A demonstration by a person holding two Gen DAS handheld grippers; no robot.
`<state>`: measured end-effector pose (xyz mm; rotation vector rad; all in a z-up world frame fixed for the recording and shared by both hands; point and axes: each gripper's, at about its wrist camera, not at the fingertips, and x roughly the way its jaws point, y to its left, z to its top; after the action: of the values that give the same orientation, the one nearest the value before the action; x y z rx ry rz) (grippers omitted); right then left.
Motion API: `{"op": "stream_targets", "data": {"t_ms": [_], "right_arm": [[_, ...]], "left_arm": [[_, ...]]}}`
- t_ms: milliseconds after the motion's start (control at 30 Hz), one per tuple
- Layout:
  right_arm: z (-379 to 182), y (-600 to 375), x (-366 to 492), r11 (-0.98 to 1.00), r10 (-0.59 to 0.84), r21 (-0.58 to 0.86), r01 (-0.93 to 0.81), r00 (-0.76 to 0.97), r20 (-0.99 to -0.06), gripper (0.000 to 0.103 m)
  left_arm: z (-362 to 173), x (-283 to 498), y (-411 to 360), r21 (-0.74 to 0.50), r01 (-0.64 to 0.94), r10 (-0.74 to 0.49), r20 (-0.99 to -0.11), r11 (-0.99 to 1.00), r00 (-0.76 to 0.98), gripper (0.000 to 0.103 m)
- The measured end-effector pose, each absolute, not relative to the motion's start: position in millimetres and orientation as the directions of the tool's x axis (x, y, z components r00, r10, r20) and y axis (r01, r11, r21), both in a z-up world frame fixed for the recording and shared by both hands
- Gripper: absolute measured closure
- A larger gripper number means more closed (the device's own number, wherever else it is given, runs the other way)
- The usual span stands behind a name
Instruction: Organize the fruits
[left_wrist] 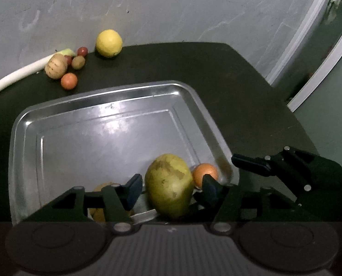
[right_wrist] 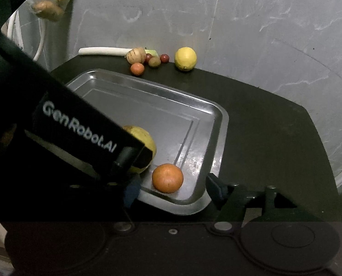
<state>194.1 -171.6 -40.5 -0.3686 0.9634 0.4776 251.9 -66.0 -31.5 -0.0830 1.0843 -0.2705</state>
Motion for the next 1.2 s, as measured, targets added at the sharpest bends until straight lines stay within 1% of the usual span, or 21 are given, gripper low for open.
{"op": "stream_targets", "data": {"t_ms": [67,133,167,233,267,300,333,433,633,867,1033,1200], "right_arm": [[-37,-173,191,0.84,0.222,-0.086,-0.536,0.483,-0.847,0.029],[-34,-174,189,0.846,0.22,-0.082,-0.527,0.485,-0.847,0.022],[-32,-174,187,0.849,0.218,-0.081,-0.523,0.485,-0.847,0.02],[-28,-175,184,0.856,0.216,-0.073,-0.512,0.482,-0.849,0.012],[-27,-175,183,0.859,0.218,-0.067,-0.508,0.48,-0.85,0.01],[-25,-175,181,0.861,0.222,-0.057,-0.505,0.474,-0.852,0.006],[-24,-175,179,0.863,0.226,-0.047,-0.503,0.468,-0.854,0.003],[-22,-173,172,0.868,0.23,-0.022,-0.497,0.44,-0.868,0.001],[-20,-159,158,0.86,0.229,-0.001,-0.51,0.388,-0.893,0.001],[-22,-133,147,0.816,0.242,0.016,-0.577,0.316,-0.917,0.001],[-23,-115,145,0.783,0.268,0.038,-0.621,0.282,-0.921,0.001],[-24,-101,148,0.74,0.286,0.042,-0.671,0.258,-0.923,0.001]], "left_arm": [[-27,249,-65,-0.203,0.181,-0.264,-0.854,0.962,0.449,0.033],[-23,245,-63,-0.206,0.186,-0.27,-0.847,0.961,0.457,0.026],[-21,243,-63,-0.208,0.187,-0.273,-0.844,0.96,0.462,0.021],[-15,239,-60,-0.21,0.186,-0.275,-0.837,0.96,0.473,0.014],[-13,237,-57,-0.213,0.184,-0.277,-0.834,0.96,0.478,0.012],[-11,235,-55,-0.217,0.181,-0.279,-0.832,0.959,0.479,0.006],[-10,234,-53,-0.222,0.177,-0.281,-0.831,0.959,0.479,0.002],[-7,228,-44,-0.228,0.161,-0.278,-0.83,0.96,0.483,0.001],[-5,211,-23,-0.222,0.146,-0.265,-0.841,0.964,0.472,0.001],[-5,184,10,-0.213,0.101,-0.235,-0.858,0.972,0.457,0.001],[-14,169,36,-0.205,0.026,-0.195,-0.877,0.979,0.44,0.001],[-28,160,66,-0.233,-0.114,-0.168,-0.896,0.966,0.411,0.001]]}}
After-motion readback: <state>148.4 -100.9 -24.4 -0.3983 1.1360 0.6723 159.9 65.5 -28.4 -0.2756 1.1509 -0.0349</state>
